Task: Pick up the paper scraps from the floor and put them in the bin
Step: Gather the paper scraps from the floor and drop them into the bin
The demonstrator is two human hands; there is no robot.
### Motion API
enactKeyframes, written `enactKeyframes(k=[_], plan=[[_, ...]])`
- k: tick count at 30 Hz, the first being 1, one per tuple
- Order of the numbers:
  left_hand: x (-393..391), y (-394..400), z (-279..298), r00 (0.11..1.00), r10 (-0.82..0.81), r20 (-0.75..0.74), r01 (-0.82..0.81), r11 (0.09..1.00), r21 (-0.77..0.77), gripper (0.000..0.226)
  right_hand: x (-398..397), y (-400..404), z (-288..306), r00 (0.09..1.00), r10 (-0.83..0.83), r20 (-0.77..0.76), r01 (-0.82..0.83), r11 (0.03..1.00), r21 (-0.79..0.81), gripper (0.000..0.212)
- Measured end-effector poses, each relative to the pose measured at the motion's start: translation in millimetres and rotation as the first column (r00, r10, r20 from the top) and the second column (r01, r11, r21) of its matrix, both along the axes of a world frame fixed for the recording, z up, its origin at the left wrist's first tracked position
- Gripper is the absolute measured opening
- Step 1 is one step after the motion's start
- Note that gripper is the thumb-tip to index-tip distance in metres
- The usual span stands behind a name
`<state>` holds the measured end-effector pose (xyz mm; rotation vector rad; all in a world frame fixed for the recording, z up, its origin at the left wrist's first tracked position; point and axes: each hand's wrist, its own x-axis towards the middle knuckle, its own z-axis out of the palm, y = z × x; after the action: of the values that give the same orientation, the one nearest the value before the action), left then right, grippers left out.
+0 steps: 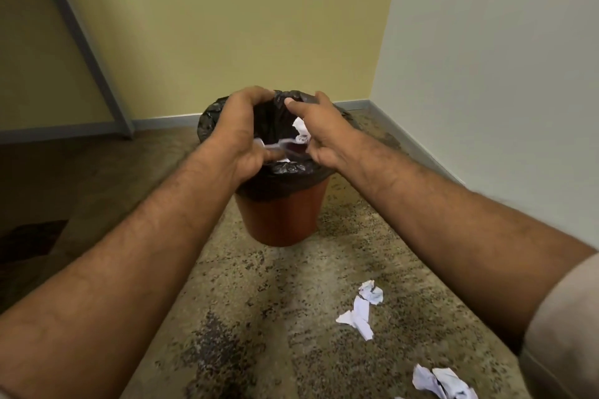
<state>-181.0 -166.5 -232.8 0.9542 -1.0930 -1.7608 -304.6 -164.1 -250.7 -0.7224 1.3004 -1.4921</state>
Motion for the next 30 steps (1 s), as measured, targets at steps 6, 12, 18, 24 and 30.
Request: enactKeyframes(k=[6, 12, 18, 24, 30], plan=[[-3, 1, -20, 0.996, 0.008, -0.087, -0.010, 1.000, -0.023, 0.009, -3, 4, 2, 0.995, 0.054, 0.083, -0.058, 0.997, 0.045, 0.041], [-7, 14, -37, 0.998, 0.058, -0.022, -0.061, 0.984, -0.169, 0.067, -13, 13, 0, 0.994, -0.026, 0.103, 0.027, 1.000, -0.006, 0.042], [-9, 54, -80, 0.881, 0.412, 0.232, -0.130, 0.682, -0.719, 0.030, -34, 58, -6, 0.931, -0.204, -0.303, 0.178, 0.978, -0.112, 0.014], [-16, 120, -158, 0.802, 0.325, 0.501, 0.265, 0.558, -0.786, 0.028, -85, 138, -66, 0.684, 0.033, -0.728, 0.035, 0.996, 0.078, 0.009], [-11, 201, -244, 0.406, -0.177, 0.896, 0.889, 0.304, -0.343, 0.063, -141, 223, -154, 0.286, 0.653, -0.701, -0.127, 0.751, 0.648, 0.019]])
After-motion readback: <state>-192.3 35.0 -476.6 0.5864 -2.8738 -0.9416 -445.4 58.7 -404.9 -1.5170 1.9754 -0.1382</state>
